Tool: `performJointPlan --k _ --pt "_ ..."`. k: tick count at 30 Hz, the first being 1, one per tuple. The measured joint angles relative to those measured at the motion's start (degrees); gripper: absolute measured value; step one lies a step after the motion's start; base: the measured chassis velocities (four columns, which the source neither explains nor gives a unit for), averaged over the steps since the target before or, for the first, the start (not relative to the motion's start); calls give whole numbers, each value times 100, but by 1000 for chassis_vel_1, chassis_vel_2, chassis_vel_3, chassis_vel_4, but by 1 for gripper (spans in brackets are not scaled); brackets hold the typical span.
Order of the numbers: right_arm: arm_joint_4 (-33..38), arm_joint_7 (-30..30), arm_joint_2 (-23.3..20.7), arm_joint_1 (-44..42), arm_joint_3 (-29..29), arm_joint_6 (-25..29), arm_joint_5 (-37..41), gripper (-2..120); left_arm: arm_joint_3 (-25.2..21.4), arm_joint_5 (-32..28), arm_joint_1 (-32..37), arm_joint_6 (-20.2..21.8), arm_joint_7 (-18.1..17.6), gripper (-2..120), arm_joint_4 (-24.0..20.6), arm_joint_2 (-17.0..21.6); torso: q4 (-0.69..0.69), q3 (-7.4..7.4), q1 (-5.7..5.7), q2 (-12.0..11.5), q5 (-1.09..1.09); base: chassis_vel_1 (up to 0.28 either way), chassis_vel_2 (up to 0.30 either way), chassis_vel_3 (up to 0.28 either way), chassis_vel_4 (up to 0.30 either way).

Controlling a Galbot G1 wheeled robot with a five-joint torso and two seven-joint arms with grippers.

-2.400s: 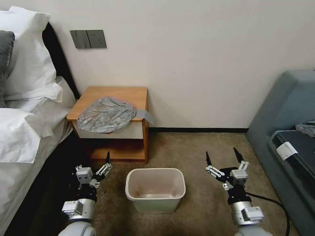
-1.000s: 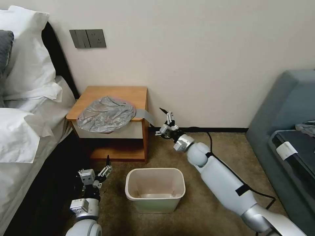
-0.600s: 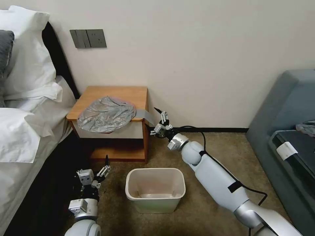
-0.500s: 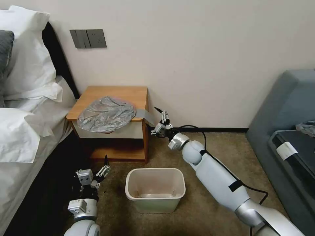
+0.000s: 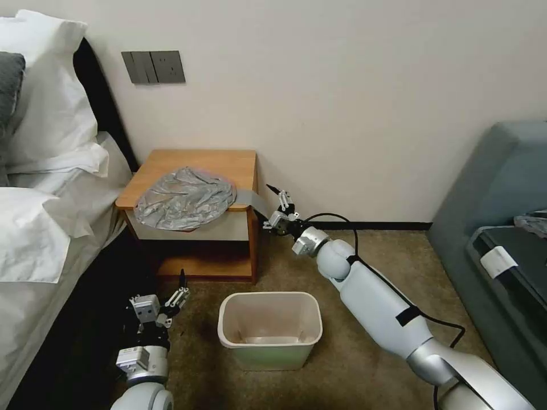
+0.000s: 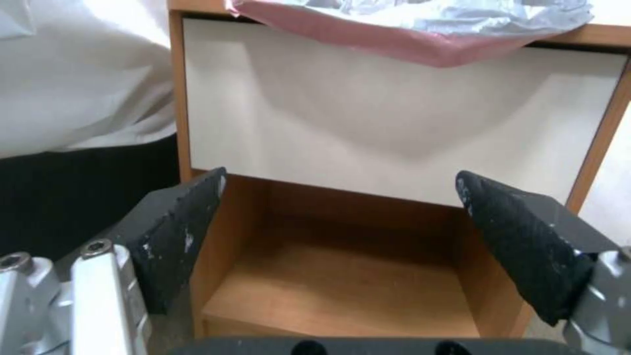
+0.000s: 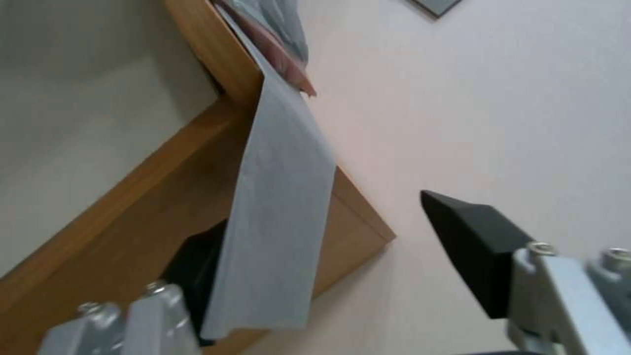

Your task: Pick up the garbage bag from the table and place it over the trash can.

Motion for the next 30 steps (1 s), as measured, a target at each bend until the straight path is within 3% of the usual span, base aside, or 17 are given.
performJointPlan --k 7,18,30 --pt "21 0 18 -14 53 -14 80 48 30 4 -9 0 -1 89 35 -44 0 0 0 0 0 0 0 0 0" --pt "22 0 85 -43 57 -29 88 3 41 10 -30 5 0 89 82 -52 1 0 0 0 0 0 0 0 0" --pt "413 -2 -79 -179 62 -144 242 0 -7 4 -32 12 1 89 106 -58 1 0 0 0 0 0 0 0 0"
